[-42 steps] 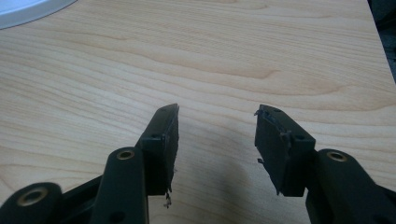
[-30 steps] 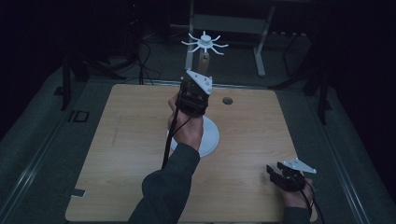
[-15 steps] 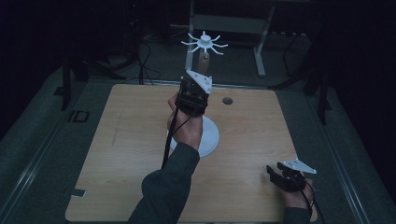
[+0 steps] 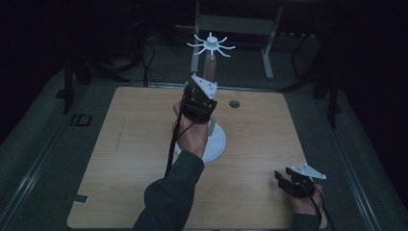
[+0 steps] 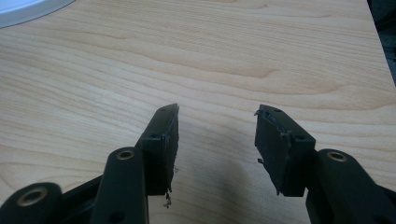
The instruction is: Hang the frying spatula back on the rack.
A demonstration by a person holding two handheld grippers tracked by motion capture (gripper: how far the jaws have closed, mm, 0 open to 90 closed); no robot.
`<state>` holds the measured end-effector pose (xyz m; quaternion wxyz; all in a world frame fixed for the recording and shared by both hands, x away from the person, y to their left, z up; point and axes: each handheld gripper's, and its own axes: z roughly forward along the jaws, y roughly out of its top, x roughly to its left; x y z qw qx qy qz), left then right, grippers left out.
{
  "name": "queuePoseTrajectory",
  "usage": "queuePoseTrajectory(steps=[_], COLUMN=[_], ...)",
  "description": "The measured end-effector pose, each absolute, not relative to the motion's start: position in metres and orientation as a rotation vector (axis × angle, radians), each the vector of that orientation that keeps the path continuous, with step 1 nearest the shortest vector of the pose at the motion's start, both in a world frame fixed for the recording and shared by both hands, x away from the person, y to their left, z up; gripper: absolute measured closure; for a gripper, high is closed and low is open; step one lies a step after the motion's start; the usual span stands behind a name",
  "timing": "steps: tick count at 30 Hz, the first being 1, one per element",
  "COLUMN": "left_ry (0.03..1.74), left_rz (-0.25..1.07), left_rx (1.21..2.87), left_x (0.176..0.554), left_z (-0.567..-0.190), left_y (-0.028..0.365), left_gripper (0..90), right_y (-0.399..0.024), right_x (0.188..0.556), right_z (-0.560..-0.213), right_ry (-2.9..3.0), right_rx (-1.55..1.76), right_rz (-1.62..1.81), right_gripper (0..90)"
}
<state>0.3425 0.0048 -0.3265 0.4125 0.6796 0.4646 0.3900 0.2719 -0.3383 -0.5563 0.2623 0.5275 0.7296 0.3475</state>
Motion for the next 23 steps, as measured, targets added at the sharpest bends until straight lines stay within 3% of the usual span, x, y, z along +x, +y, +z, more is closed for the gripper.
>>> queuePoseTrajectory(steps=[13, 23], left_ry=[1.099, 1.071], left_rz=[0.919, 0.891], left_rx=[1.698, 1.711], left_x=[0.332, 0.326], left_z=[-0.324, -0.326], left_y=[0.008, 0.009], left_gripper=[52.2, 48.3], right_y=[-0.338, -0.338], right_x=[0.272, 0.272], right_z=[-0.557, -0.557], right_ry=[1.978, 1.979], right_rx=[1.426, 1.428], right_rz=[0.938, 0.935], right_gripper=[49.1, 48.9])
